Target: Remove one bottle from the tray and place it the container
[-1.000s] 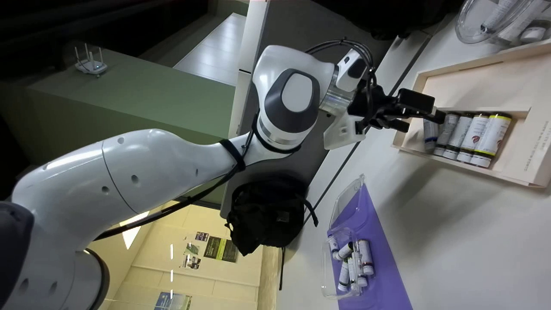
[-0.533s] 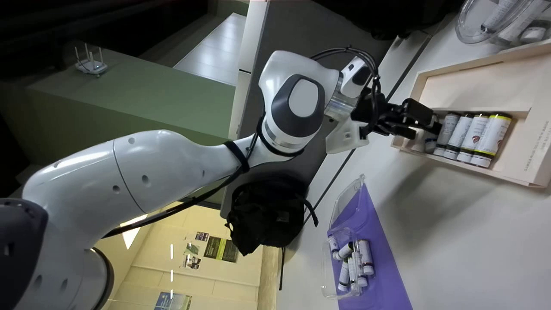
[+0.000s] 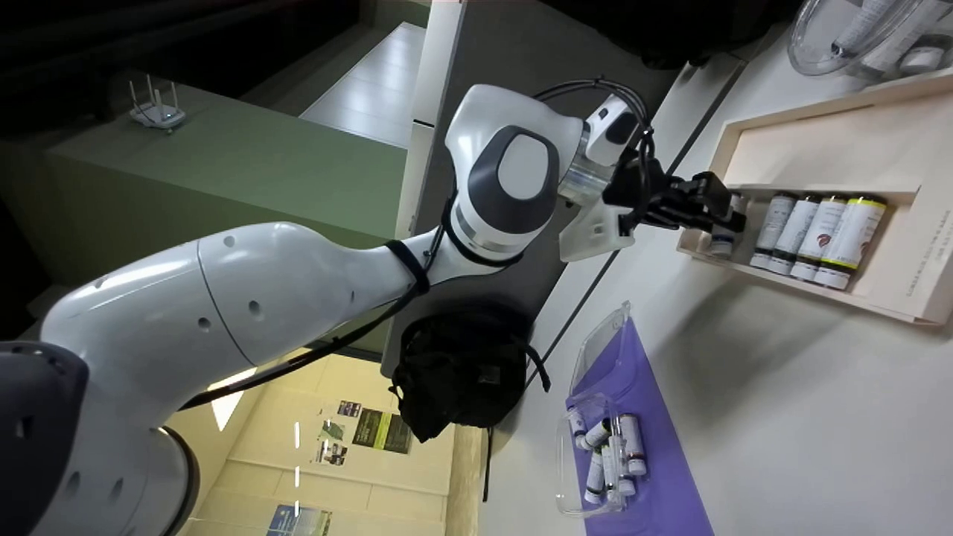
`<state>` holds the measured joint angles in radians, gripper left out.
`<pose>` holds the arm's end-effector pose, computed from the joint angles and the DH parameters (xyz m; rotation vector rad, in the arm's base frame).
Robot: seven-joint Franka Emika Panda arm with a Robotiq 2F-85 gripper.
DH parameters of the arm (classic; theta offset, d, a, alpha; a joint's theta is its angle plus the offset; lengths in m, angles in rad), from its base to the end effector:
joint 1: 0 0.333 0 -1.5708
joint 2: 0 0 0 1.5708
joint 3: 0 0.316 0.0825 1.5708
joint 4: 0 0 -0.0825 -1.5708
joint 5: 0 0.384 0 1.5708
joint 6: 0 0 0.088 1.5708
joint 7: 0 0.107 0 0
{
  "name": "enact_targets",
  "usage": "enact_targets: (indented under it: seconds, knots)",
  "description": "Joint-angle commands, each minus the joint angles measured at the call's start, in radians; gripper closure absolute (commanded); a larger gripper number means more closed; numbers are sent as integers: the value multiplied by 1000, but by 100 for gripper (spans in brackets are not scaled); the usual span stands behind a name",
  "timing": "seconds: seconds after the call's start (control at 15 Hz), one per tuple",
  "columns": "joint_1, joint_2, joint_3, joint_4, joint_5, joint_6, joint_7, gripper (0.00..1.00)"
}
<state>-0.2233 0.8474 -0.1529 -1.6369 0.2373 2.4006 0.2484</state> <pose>0.6291 -0.2362 0.1180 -2.8780 1.1472 0.1012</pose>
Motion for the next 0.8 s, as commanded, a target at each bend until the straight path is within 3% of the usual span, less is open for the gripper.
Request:
enact_targets:
  seconds: [0.0, 0.27, 0.73]
  knots:
    - [-20, -105, 21, -39, 13, -40, -39, 93]
    - [-2, -257, 28, -127, 12, -54, -85, 93]
    - [113, -561, 76, -484, -42, 44, -158, 93]
